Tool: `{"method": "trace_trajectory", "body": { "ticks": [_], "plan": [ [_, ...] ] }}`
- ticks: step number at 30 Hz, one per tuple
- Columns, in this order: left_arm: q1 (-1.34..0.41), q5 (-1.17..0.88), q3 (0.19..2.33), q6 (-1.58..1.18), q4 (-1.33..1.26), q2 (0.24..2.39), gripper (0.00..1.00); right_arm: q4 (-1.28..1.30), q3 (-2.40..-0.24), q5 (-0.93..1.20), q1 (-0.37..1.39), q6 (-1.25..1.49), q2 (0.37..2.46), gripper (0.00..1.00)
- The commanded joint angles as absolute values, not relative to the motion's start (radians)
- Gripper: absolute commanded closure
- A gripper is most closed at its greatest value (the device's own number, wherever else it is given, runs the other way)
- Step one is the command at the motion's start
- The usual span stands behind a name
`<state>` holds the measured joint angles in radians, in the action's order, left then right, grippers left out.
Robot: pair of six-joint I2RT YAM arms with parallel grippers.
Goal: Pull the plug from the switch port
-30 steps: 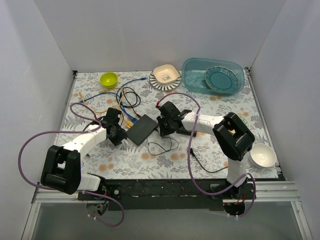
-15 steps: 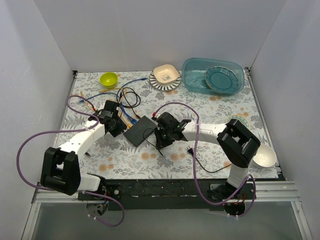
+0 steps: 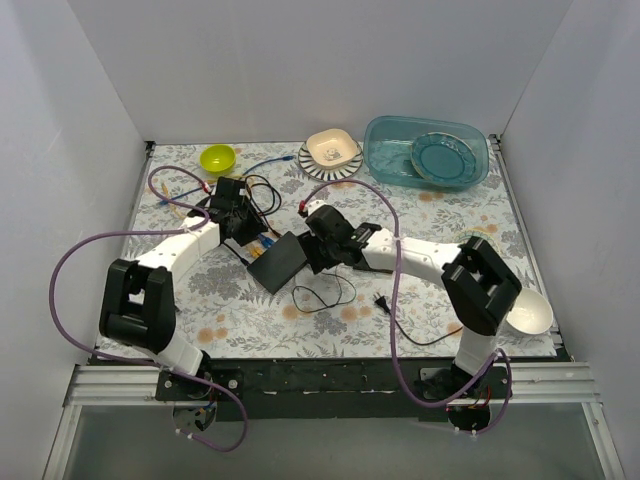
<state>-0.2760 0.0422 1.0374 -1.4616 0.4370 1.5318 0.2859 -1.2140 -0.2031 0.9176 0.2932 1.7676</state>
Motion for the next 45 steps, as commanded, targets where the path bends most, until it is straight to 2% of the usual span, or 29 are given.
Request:
{"method": "trace_trajectory", "body": {
  "ticks": [1, 8, 24, 32, 35, 39, 45],
  "plan": [
    [-0.273, -0.038, 1.032, -1.41, 0.422, 1.54, 0.64, 0.249, -1.324, -0.178, 0.888, 0.206, 1.864, 0.38],
    [-0.273, -0.054, 0.991, -1.382, 0.419, 1.535, 0.64, 0.229, -1.375, -0.132, 0.848, 0.16, 1.956, 0.42],
    [-0.273, -0.095, 0.965, -1.385, 0.413, 1.551, 0.64, 0.115, -1.253, -0.006, 0.847, 0.161, 1.91, 0.48],
    [-0.273, -0.1, 0.937, -1.396, 0.411, 1.542, 0.64, 0.106, -1.267, 0.012, 0.85, 0.15, 1.939, 0.49],
    [-0.273, -0.104, 0.927, -1.399, 0.413, 1.54, 0.64, 0.1, -1.279, 0.009, 0.85, 0.138, 1.965, 0.54],
    [-0.273, -0.106, 0.914, -1.401, 0.417, 1.526, 0.64, 0.1, -1.272, 0.018, 0.851, 0.156, 1.977, 0.69],
    [-0.273, -0.112, 0.902, -1.378, 0.423, 1.511, 0.64, 0.075, -1.172, 0.021, 0.87, 0.192, 1.899, 0.76]
  ]
}}
